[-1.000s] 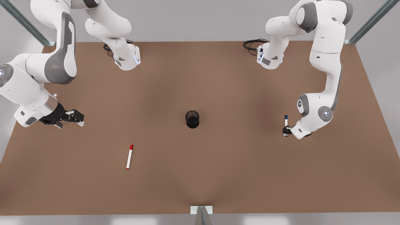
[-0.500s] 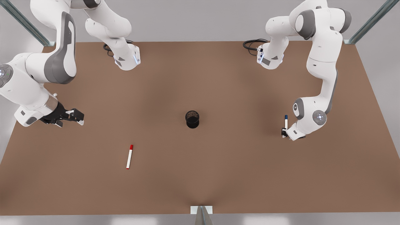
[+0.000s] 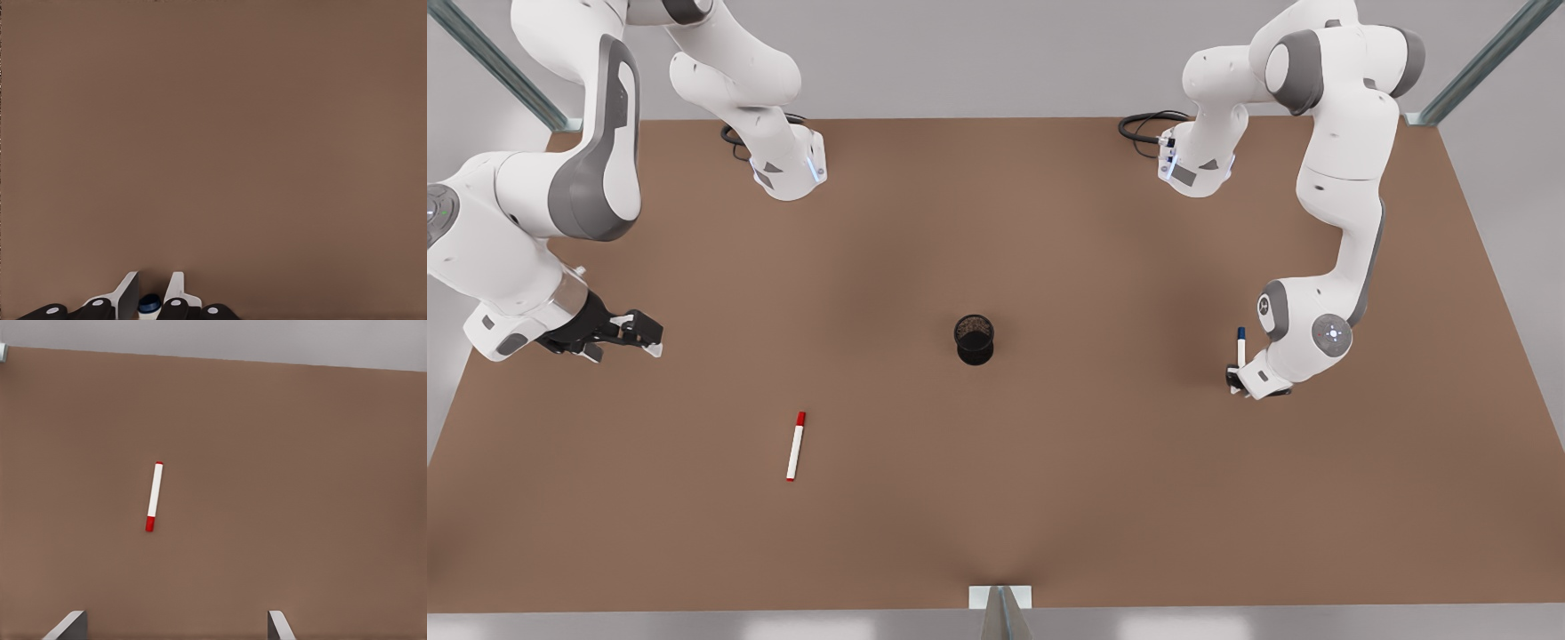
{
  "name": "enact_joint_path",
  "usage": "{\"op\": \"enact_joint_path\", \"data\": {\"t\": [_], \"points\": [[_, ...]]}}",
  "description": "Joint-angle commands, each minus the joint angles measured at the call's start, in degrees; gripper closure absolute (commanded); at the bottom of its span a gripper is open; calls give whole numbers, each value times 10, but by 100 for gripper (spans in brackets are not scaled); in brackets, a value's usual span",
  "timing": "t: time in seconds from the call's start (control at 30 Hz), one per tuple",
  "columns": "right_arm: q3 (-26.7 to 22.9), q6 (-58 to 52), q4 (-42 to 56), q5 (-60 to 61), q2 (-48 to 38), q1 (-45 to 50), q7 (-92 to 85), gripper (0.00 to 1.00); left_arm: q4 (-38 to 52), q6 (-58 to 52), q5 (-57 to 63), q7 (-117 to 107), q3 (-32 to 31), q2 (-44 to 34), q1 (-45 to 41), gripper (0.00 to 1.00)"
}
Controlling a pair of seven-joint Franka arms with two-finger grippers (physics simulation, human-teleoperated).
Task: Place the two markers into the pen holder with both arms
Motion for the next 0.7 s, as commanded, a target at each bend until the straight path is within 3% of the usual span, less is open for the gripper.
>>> {"op": "enact_joint_path", "data": {"t": [0.0,0.53,0.67], "points": [[0,0,0,1,-1,0,-4,0,0,1,0,12,0,0,2,59],[0,0,0,1,-1,-5,-5,0,-33,15,-1,7,2,-13,6,60],[0,0,0,1,-1,-5,-5,0,-34,15,-1,4,2,-15,6,71]]}}
